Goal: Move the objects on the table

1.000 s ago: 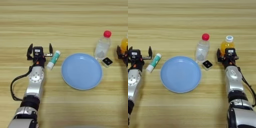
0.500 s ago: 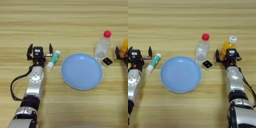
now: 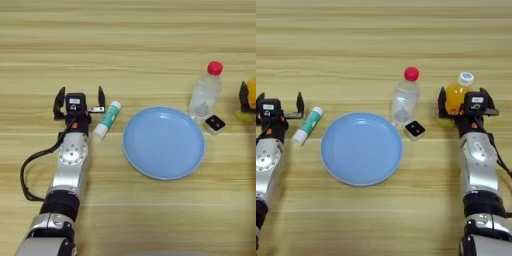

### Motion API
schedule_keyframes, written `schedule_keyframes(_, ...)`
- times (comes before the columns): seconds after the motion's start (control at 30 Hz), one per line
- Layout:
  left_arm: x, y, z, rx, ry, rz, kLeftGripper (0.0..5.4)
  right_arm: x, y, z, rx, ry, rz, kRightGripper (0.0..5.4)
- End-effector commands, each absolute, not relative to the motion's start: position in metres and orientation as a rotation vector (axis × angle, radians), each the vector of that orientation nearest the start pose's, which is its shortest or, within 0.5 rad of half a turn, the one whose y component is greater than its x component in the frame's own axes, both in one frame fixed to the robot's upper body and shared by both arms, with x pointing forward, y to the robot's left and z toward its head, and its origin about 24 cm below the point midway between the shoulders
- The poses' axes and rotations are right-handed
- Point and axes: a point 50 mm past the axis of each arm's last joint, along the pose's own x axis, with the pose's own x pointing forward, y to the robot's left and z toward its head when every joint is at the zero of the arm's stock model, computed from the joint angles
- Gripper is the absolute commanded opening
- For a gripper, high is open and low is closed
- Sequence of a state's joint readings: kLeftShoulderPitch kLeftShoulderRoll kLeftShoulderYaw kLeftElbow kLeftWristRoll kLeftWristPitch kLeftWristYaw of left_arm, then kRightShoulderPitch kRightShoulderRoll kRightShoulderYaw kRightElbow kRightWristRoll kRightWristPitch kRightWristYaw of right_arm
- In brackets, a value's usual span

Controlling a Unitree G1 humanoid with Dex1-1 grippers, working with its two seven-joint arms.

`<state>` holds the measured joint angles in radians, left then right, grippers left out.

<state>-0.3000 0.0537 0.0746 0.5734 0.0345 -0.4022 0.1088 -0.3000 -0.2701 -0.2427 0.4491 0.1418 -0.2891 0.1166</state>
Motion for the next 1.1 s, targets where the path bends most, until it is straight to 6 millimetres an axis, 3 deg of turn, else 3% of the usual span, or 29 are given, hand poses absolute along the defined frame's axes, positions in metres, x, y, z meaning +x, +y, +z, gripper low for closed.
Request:
schedule_keyframes(0.03, 0.304, 0.162, 0.031, 0.074, -0.135, 0.101, 5.4, 0.298, -0.245, 0.08, -0.075, -0.206, -0.105, 5.38)
schedule_keyframes(0.43, 0.305, 0.161, 0.031, 0.074, -0.133, 0.101, 5.4, 0.287, -0.243, 0.117, -0.11, -0.378, -0.085, 5.38)
schedule_keyframes(0.63, 0.306, 0.161, 0.031, 0.074, -0.133, 0.101, 5.4, 0.278, -0.223, 0.135, -0.124, -0.498, 0.01, 5.38)
schedule_keyframes(0.93, 0.306, 0.161, 0.03, 0.073, -0.131, 0.099, 5.4, 0.281, -0.175, 0.129, -0.151, -0.468, 0.255, 5.38)
schedule_keyframes(1.1, 0.306, 0.16, 0.03, 0.072, -0.13, 0.097, 5.4, 0.284, -0.167, 0.124, -0.157, -0.441, 0.286, 5.38)
